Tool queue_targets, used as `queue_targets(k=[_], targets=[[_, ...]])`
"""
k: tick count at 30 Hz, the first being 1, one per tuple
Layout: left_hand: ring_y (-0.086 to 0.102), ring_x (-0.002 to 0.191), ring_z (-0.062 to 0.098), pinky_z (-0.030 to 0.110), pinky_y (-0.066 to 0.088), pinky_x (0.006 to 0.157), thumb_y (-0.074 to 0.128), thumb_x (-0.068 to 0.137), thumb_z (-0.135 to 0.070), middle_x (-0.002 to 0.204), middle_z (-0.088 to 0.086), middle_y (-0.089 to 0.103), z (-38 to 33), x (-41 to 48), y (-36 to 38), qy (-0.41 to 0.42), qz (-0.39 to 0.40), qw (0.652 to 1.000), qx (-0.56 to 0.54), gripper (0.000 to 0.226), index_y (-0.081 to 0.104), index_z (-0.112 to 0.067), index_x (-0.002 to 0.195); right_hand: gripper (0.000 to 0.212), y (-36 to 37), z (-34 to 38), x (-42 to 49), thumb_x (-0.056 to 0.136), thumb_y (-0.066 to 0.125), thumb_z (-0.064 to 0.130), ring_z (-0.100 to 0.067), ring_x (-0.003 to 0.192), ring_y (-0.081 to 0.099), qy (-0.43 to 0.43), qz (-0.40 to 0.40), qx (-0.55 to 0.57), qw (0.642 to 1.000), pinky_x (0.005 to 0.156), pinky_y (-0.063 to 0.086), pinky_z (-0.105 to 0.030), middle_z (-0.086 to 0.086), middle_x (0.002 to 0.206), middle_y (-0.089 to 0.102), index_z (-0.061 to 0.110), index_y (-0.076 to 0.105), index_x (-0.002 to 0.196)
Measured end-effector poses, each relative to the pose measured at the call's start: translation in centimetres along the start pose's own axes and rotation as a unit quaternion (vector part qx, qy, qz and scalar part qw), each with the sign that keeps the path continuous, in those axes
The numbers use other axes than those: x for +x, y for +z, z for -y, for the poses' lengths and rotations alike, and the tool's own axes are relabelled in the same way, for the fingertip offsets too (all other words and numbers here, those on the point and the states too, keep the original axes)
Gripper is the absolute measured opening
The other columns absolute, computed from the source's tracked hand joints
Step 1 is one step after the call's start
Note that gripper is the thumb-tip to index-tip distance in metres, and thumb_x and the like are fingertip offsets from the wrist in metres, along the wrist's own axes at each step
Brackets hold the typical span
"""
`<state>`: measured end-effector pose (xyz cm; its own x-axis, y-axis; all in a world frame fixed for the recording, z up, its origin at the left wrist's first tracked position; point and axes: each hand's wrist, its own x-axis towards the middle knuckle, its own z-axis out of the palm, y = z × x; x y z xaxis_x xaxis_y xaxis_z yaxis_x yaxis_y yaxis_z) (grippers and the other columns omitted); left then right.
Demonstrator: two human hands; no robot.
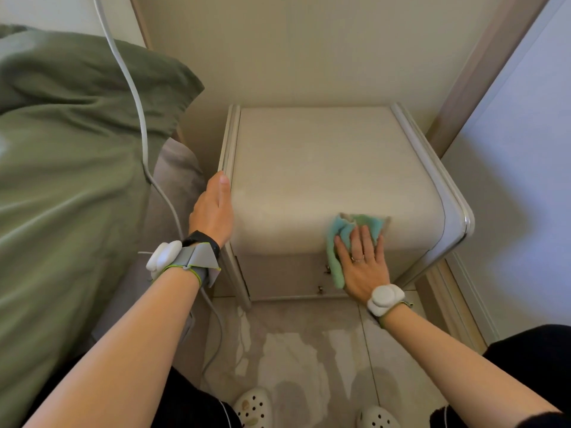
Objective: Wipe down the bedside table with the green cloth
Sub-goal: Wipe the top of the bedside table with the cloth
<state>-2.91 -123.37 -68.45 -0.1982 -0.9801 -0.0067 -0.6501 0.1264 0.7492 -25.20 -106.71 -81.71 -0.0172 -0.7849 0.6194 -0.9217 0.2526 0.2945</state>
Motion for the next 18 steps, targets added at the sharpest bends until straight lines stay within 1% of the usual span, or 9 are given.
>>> queue_targets(k=[2, 4, 6, 8, 10, 12, 14, 15, 18], targets=[[0.038, 0.135, 0.032, 0.042, 0.027, 0.109, 0.009, 0.099, -0.049, 0.147, 0.008, 0.043, -0.1, -0.2, 0.1, -0.007, -0.004, 1.000, -0.001, 0.055, 0.027, -0.029, 0.148, 0.073, -0.4, 2.6, 1.2, 0.079, 0.050, 0.032, -0.043, 0.143, -0.012, 0.045, 0.018, 0.046, 0.998, 0.111, 0.002, -0.063, -0.027, 0.152, 0.000, 0.014, 0.018, 0.142], [0.036, 0.136, 0.032, 0.042, 0.026, 0.110, 0.009, 0.099, -0.049, 0.149, 0.007, 0.041, 0.0, -0.3, 0.1, -0.016, -0.004, 1.000, -0.005, 0.055, 0.027, -0.031, 0.148, 0.070, -1.1, 7.0, 3.3, 0.080, 0.046, 0.030, -0.042, 0.143, -0.014, 0.010, 0.021, 0.092, 0.995, 0.112, -0.002, -0.062, -0.024, 0.155, -0.014, 0.021, 0.020, 0.145], [0.036, 0.137, 0.034, 0.042, 0.025, 0.111, 0.010, 0.099, -0.050, 0.150, 0.006, 0.040, 0.1, -0.4, 0.0, -0.021, 0.001, 1.000, -0.012, 0.055, 0.027, -0.032, 0.147, 0.059, -1.8, 10.7, 5.1, 0.087, 0.041, 0.025, -0.038, 0.145, -0.007, -0.057, 0.021, 0.110, 0.992, 0.115, -0.005, -0.058, -0.020, 0.157, -0.005, 0.029, 0.029, 0.144], [0.035, 0.137, 0.034, 0.042, 0.024, 0.111, 0.010, 0.098, -0.050, 0.150, 0.006, 0.040, 0.3, -0.4, -0.1, -0.022, 0.007, 0.999, -0.027, 0.055, 0.028, -0.033, 0.147, 0.051, -1.9, 11.0, 5.9, 0.092, 0.038, 0.026, -0.034, 0.145, 0.010, -0.124, 0.030, 0.100, 0.987, 0.117, 0.002, -0.053, -0.013, 0.154, 0.016, 0.034, 0.033, 0.143], [0.035, 0.138, 0.033, 0.042, 0.024, 0.113, 0.009, 0.098, -0.052, 0.151, 0.005, 0.039, 0.5, -0.4, -0.1, -0.025, 0.012, 0.999, -0.040, 0.055, 0.027, -0.033, 0.147, 0.056, -1.5, 7.9, 5.3, 0.091, 0.041, 0.020, -0.028, 0.141, 0.024, -0.193, 0.047, 0.069, 0.978, 0.117, 0.005, -0.048, -0.007, 0.151, 0.025, 0.034, 0.029, 0.145], [0.034, 0.138, 0.033, 0.044, 0.024, 0.114, 0.009, 0.097, -0.053, 0.151, 0.005, 0.038, 0.5, -0.5, -0.2, -0.026, 0.018, 0.999, -0.044, 0.056, 0.025, -0.034, 0.148, 0.069, -1.3, 2.6, 3.6, 0.084, 0.042, 0.019, -0.027, 0.137, 0.027, -0.200, 0.055, 0.035, 0.978, 0.117, 0.001, -0.047, -0.010, 0.150, 0.025, 0.033, 0.017, 0.147], [0.034, 0.137, 0.034, 0.045, 0.025, 0.113, 0.009, 0.098, -0.053, 0.151, 0.007, 0.038, 0.3, -0.6, -0.2, -0.027, 0.016, 0.999, -0.038, 0.056, 0.024, -0.034, 0.148, 0.079, -0.9, -3.9, 1.1, 0.077, 0.040, 0.029, -0.033, 0.133, 0.026, -0.113, 0.055, 0.015, 0.992, 0.115, -0.003, -0.048, -0.019, 0.149, 0.020, 0.032, 0.005, 0.148], [0.035, 0.136, 0.036, 0.045, 0.025, 0.112, 0.010, 0.098, -0.052, 0.150, 0.009, 0.039, 0.3, -0.6, -0.1, -0.028, 0.012, 0.999, -0.035, 0.055, 0.024, -0.033, 0.148, 0.081, -1.3, -6.6, -0.1, 0.076, 0.039, 0.031, -0.037, 0.133, 0.023, -0.038, 0.077, 0.038, 0.996, 0.115, -0.002, -0.049, -0.023, 0.148, 0.019, 0.028, 0.003, 0.148], [0.037, 0.134, 0.038, 0.046, 0.027, 0.110, 0.010, 0.099, -0.050, 0.148, 0.012, 0.040, -0.1, -0.7, -0.1, -0.030, 0.008, 0.999, -0.026, 0.054, 0.024, -0.031, 0.147, 0.071, -3.3, -8.7, -1.0, 0.086, 0.037, 0.035, -0.041, 0.139, 0.011, 0.236, 0.121, 0.152, 0.952, 0.113, 0.019, -0.059, -0.031, 0.150, 0.017, 0.010, 0.014, 0.148]])
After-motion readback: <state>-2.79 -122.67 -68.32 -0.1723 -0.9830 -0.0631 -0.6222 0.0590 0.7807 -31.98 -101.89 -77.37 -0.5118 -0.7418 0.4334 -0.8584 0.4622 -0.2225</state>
